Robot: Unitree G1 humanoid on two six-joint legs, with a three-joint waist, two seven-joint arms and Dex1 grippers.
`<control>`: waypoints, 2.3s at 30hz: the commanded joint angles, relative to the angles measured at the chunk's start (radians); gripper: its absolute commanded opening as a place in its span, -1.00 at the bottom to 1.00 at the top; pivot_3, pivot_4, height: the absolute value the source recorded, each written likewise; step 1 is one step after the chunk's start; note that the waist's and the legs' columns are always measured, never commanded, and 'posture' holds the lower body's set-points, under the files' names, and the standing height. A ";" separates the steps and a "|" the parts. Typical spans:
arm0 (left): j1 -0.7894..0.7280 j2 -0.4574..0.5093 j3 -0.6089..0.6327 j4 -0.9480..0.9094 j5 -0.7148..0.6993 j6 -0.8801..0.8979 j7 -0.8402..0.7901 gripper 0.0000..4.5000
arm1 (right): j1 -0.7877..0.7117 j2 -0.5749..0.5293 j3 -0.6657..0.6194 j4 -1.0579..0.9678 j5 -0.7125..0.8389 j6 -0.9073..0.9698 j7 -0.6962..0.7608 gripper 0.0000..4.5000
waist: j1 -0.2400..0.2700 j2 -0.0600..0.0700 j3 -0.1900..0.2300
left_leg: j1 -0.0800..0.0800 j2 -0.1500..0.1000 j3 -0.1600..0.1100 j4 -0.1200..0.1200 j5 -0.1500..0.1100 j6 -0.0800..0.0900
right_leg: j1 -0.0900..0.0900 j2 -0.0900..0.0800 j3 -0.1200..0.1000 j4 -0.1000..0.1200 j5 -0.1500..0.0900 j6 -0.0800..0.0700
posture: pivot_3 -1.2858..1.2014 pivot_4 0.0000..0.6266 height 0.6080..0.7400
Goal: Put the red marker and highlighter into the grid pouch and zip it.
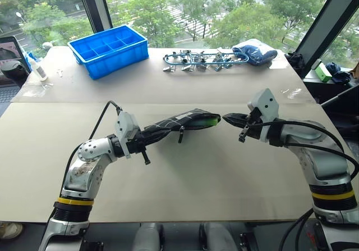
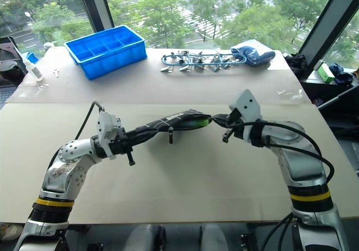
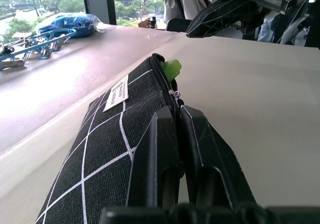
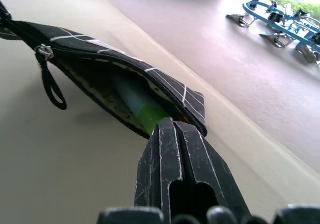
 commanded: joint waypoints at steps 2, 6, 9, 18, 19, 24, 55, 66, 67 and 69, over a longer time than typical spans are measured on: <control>-0.007 0.002 0.017 -0.033 -0.017 -0.009 0.006 -1.00 | -0.010 0.017 0.031 0.031 -0.054 -0.053 -0.046 -0.99 | 0.000 0.000 0.000 | 0.000 0.000 0.000 0.000 0.000 0.000 | 0.000 0.000 0.000 0.000 0.000 0.000 | 0.03 -0.52 1.00; -0.009 0.003 0.017 -0.032 -0.018 -0.008 0.005 -1.00 | -0.028 0.032 0.057 0.060 -0.082 -0.081 -0.055 -0.99 | 0.000 0.000 0.000 | 0.000 0.000 0.000 0.000 0.000 0.000 | 0.000 0.000 0.000 0.000 0.000 0.000 | 0.03 -0.52 1.00; -0.008 0.003 0.016 -0.033 -0.018 -0.007 0.005 -1.00 | -0.059 0.051 0.073 0.065 -0.086 -0.079 -0.057 -0.99 | -0.001 0.000 0.000 | 0.000 0.000 0.000 0.000 0.000 0.000 | 0.000 0.000 0.000 0.000 0.000 0.000 | 0.03 -0.52 1.00; -0.006 0.002 0.016 -0.037 -0.018 -0.004 0.013 -1.00 | -0.086 0.078 0.116 0.064 -0.098 -0.079 -0.048 -0.99 | 0.000 0.000 0.000 | -0.001 0.000 0.000 0.000 0.000 0.000 | 0.000 0.000 0.000 0.000 0.000 0.000 | 0.03 -0.52 1.00; -0.006 0.003 0.016 -0.038 -0.019 -0.004 0.014 -1.00 | -0.085 0.082 0.120 0.062 -0.099 -0.078 -0.047 -0.99 | 0.000 0.000 0.000 | -0.001 0.000 0.000 0.000 0.000 0.000 | 0.000 0.000 0.000 0.000 0.000 0.000 | 0.03 -0.52 1.00; -0.008 0.005 0.019 -0.038 -0.020 -0.003 0.016 -1.00 | -0.087 0.103 0.144 0.069 -0.113 -0.087 -0.059 -0.99 | -0.002 0.000 0.000 | 0.000 0.000 0.000 0.000 0.000 0.000 | 0.000 0.000 0.000 0.000 0.000 0.000 | 0.03 -0.52 1.00; -0.013 0.003 0.013 -0.026 -0.014 -0.006 0.008 -1.00 | 0.103 0.199 0.138 -0.204 0.210 0.311 -0.097 0.13 | -0.013 0.000 0.000 | 0.000 0.000 -0.003 -0.001 0.000 0.000 | 0.000 0.001 0.000 0.000 0.000 0.000 | 0.03 -0.52 1.00; -0.032 -0.003 0.001 -0.012 -0.012 -0.007 0.000 -1.00 | -0.084 0.387 0.148 -0.006 0.171 0.268 -0.218 0.13 | -0.013 0.000 0.000 | -0.001 0.000 -0.003 -0.001 0.000 0.000 | 0.000 0.000 0.000 0.000 0.000 0.000 | 0.03 -0.52 1.00; -0.034 -0.005 0.000 -0.009 -0.011 -0.009 0.000 -1.00 | -0.090 0.391 0.153 -0.001 0.170 0.265 -0.216 0.13 | -0.013 0.000 0.000 | -0.001 0.000 -0.003 -0.001 0.000 0.000 | 0.000 0.000 -0.001 0.000 0.000 0.000 | 0.03 -0.52 1.00; -0.037 -0.007 -0.002 -0.001 -0.009 -0.013 -0.002 -1.00 | -0.102 0.402 0.155 0.009 0.169 0.260 -0.217 0.13 | -0.014 0.000 0.000 | -0.001 0.000 -0.002 -0.001 0.000 0.000 | 0.000 0.000 0.000 0.000 0.000 0.000 | 0.03 -0.52 1.00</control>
